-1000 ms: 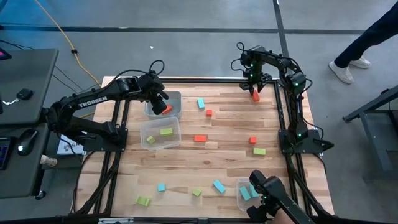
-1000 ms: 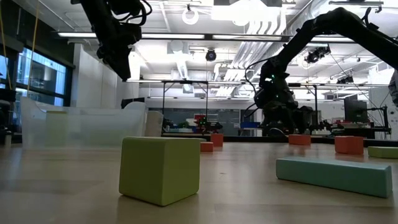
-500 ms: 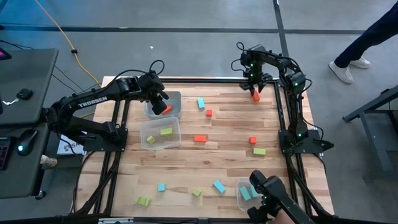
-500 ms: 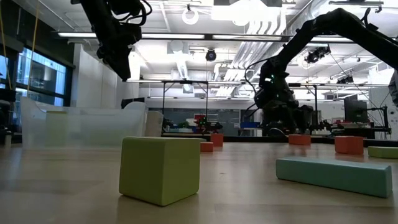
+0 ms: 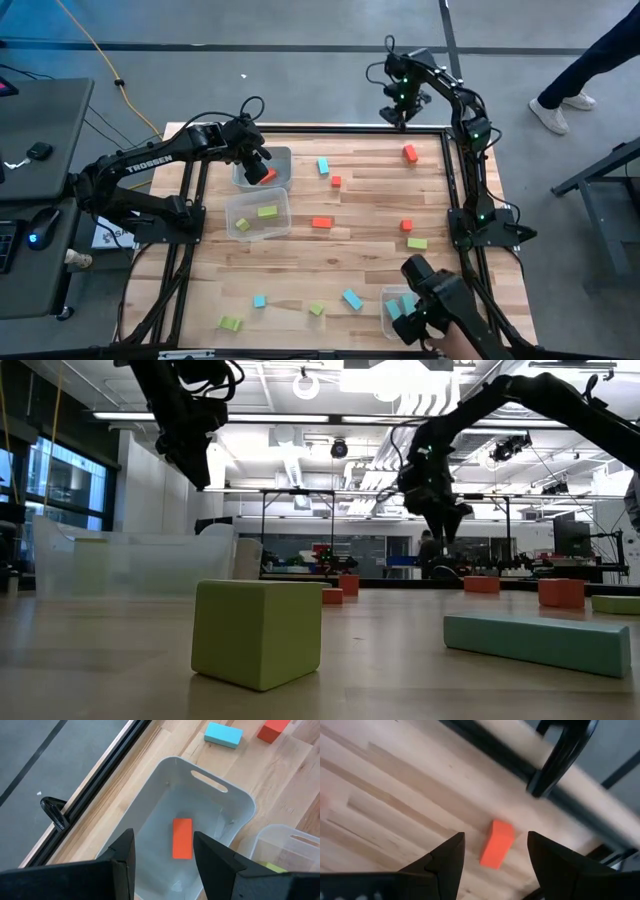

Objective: Sort & place blocks by color
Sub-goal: Put the orange block into the gray bin

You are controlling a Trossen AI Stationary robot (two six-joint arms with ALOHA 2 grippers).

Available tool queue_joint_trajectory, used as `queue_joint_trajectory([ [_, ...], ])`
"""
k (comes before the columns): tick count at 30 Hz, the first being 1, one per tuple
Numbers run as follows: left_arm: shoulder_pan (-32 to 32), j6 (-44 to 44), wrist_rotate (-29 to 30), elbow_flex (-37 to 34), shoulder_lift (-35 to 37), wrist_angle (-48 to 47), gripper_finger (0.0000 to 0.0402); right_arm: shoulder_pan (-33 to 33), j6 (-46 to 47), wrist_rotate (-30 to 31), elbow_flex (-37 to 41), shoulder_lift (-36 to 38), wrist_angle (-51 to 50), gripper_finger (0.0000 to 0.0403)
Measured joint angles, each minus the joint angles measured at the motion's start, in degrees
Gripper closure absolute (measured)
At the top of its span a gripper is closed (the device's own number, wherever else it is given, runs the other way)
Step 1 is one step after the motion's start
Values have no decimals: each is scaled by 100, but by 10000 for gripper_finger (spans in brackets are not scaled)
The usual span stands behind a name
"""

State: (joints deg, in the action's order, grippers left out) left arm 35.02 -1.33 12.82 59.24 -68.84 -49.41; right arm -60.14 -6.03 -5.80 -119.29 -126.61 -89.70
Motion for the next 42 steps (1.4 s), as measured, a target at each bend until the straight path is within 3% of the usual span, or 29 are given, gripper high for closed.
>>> queue_joint_trajectory([
  [11,0,-1,-1,-2,0,29,268,0,-1078,-85,-810,0,263,198],
  [18,0,-151,-4,-2,0,357,268,216,-1249,-1071,-848,0,461,198],
  [30,231,-561,153,-2,0,438,246,1062,-1206,-1136,-848,0,562,198],
  [42,370,-154,153,-2,0,428,220,2077,-1216,-1444,-848,0,383,198],
])
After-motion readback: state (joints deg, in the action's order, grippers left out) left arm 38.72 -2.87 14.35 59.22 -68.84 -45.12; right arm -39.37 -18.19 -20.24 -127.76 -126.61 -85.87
